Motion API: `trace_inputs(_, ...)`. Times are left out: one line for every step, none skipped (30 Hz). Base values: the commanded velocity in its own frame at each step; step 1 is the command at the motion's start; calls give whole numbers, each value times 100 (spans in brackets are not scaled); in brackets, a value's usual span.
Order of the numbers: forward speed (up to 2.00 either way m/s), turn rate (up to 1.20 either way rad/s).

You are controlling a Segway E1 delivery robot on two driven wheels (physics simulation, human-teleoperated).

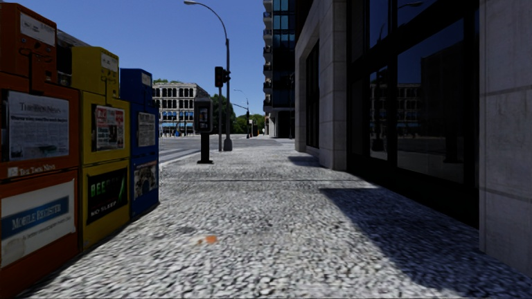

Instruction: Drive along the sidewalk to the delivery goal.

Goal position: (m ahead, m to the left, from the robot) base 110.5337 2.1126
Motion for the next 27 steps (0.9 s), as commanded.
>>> trace_inputs(200,0)
trace_inputs(200,0)
trace_inputs(200,0)
trace_inputs(200,0)
trace_inputs(200,0)
trace_inputs(200,0)
trace_inputs(200,0)
trace_inputs(200,0)
trace_inputs(200,0)
trace_inputs(200,0)
trace_inputs(200,0)
trace_inputs(200,0)
trace_inputs(200,0)
trace_inputs(200,0)
trace_inputs(200,0)
trace_inputs(200,0)
trace_inputs(200,0)
trace_inputs(200,0)
trace_inputs(200,0)
trace_inputs(200,0)
trace_inputs(200,0)
trace_inputs(200,0)
trace_inputs(200,0)
trace_inputs(200,0)
trace_inputs(200,0)
trace_inputs(200,0)
trace_inputs(200,0)
